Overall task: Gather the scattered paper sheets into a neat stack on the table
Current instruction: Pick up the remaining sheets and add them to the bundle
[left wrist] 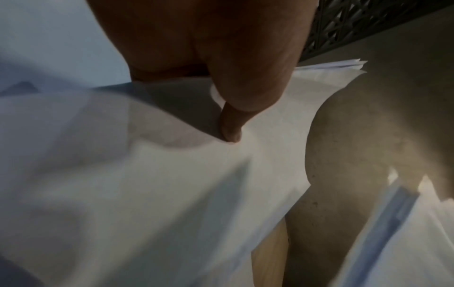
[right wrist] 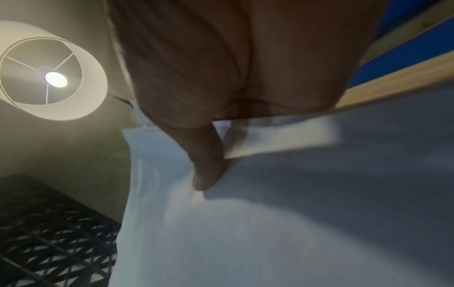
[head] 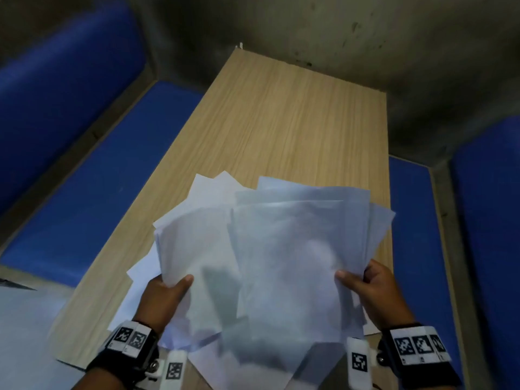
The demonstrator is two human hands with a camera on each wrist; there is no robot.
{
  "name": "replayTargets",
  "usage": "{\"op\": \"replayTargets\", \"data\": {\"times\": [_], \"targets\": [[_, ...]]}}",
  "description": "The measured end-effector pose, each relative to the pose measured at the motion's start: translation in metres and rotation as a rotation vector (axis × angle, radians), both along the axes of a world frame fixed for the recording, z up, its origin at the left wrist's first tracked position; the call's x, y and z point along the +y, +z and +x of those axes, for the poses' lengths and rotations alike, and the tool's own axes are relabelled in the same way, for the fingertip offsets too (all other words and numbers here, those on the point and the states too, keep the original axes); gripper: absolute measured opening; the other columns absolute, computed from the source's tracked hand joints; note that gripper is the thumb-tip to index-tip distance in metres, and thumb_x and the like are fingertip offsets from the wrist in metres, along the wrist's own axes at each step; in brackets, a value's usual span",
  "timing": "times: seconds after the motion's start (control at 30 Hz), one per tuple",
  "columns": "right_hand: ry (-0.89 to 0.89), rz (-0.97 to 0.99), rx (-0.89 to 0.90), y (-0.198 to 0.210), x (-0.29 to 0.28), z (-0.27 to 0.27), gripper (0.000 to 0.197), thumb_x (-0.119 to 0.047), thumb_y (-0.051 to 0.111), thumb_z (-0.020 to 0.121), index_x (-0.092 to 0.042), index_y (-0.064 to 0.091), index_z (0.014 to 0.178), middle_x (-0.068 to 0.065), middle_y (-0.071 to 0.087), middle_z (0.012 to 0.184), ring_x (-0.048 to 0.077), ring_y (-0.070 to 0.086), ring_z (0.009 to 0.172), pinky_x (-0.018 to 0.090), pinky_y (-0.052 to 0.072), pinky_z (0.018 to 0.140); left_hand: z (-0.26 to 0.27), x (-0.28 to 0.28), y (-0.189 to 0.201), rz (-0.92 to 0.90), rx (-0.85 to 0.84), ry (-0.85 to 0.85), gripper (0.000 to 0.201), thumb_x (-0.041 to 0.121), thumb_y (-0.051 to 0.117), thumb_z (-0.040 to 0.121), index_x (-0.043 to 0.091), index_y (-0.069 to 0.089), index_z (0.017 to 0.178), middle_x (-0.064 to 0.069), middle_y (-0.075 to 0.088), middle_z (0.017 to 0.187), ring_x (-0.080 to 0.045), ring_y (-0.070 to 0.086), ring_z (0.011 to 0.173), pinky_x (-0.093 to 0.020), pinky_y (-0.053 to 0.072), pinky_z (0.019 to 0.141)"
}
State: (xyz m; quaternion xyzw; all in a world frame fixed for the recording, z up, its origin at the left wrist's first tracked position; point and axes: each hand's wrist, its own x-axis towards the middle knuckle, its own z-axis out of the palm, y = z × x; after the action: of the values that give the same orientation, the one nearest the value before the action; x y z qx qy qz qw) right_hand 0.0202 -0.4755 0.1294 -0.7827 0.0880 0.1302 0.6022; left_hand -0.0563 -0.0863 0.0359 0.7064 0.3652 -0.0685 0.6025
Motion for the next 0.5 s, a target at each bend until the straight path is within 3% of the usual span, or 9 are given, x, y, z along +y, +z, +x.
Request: {"op": "replayTargets", "data": {"times": [0.1, 0.2, 0.23, 0.27, 0.33, 0.37, 0.43, 0.5], "targets": [[0.049, 0.061, 0.02, 0.001, 0.018, -0.01, 0.046, -0.032, 0.081, 0.071, -0.009, 0.072, 0.11, 0.006, 0.079, 0.101, 0.023, 0.075, 0.096, 0.036, 0.06, 0.084, 0.0, -0.017, 0.007, -0.011, 0.003, 0.009, 0.023, 0.017, 0.077, 0.085, -0.002, 0.07, 0.094, -0.003, 0.071, 0.072, -0.029, 0.07, 0.077, -0.03, 0.048, 0.06], [0.094, 0.08, 0.062, -0.005, 0.039, -0.017, 0.029, -0.004, 0.074, 0.082, -0.007, 0.071, 0.111, 0.006, 0.078, 0.102, 0.022, 0.075, 0.097, 0.037, 0.058, 0.084, -0.007, -0.032, 0.009, -0.082, 0.028, -0.019, 0.018, 0.017, 0.079, 0.079, 0.002, 0.07, 0.081, 0.004, 0.071, 0.058, -0.024, 0.065, 0.069, -0.021, 0.053, 0.057], [0.112, 0.06, 0.08, -0.01, 0.046, -0.019, 0.029, -0.001, 0.072, 0.084, -0.01, 0.071, 0.111, 0.004, 0.078, 0.103, 0.019, 0.074, 0.097, 0.035, 0.058, 0.083, -0.01, -0.036, 0.006, -0.13, 0.051, -0.02, 0.024, 0.025, 0.077, 0.072, 0.003, 0.071, 0.078, -0.005, 0.074, 0.06, -0.027, 0.065, 0.07, -0.024, 0.056, 0.061], [0.121, 0.043, 0.094, -0.014, 0.053, -0.021, 0.03, -0.002, 0.072, 0.085, -0.015, 0.07, 0.112, 0.0, 0.078, 0.104, 0.016, 0.074, 0.097, 0.031, 0.058, 0.081, -0.013, -0.038, 0.002, -0.172, 0.077, -0.031, 0.033, 0.033, 0.072, 0.066, 0.004, 0.074, 0.081, -0.015, 0.078, 0.071, -0.032, 0.069, 0.076, -0.033, 0.059, 0.071], [0.122, 0.016, 0.132, -0.026, 0.067, -0.028, 0.036, -0.007, 0.072, 0.085, -0.023, 0.064, 0.116, -0.007, 0.075, 0.108, 0.012, 0.071, 0.1, 0.023, 0.057, 0.08, -0.019, -0.045, 0.002, -0.251, 0.085, -0.105, 0.043, 0.04, 0.066, 0.069, 0.008, 0.078, 0.095, -0.016, 0.08, 0.094, -0.04, 0.072, 0.094, -0.057, 0.057, 0.088], [0.116, 0.004, 0.157, -0.033, 0.071, -0.032, 0.037, -0.009, 0.072, 0.085, -0.026, 0.062, 0.116, -0.008, 0.073, 0.109, 0.013, 0.071, 0.101, 0.024, 0.057, 0.081, -0.022, -0.048, 0.007, -0.276, 0.069, -0.153, 0.041, 0.039, 0.066, 0.071, 0.011, 0.079, 0.099, -0.014, 0.079, 0.099, -0.042, 0.071, 0.1, -0.06, 0.055, 0.09], [0.113, -0.02, 0.207, -0.044, 0.078, -0.04, 0.038, -0.009, 0.071, 0.085, -0.027, 0.056, 0.115, -0.003, 0.072, 0.109, 0.02, 0.07, 0.102, 0.033, 0.058, 0.085, -0.025, -0.053, 0.018, -0.339, 0.062, -0.14, 0.037, 0.037, 0.067, 0.078, 0.011, 0.078, 0.101, -0.015, 0.079, 0.101, -0.042, 0.07, 0.103, -0.056, 0.057, 0.087], [0.104, -0.014, 0.254, -0.054, 0.084, -0.048, 0.045, -0.007, 0.07, 0.085, -0.026, 0.047, 0.119, -0.002, 0.073, 0.106, 0.018, 0.073, 0.096, 0.037, 0.059, 0.084, -0.03, -0.053, 0.024, -0.503, 0.066, -0.023, 0.048, 0.052, 0.056, 0.094, 0.01, 0.077, 0.107, -0.018, 0.078, 0.104, -0.039, 0.072, 0.103, -0.048, 0.056, 0.087]]}}
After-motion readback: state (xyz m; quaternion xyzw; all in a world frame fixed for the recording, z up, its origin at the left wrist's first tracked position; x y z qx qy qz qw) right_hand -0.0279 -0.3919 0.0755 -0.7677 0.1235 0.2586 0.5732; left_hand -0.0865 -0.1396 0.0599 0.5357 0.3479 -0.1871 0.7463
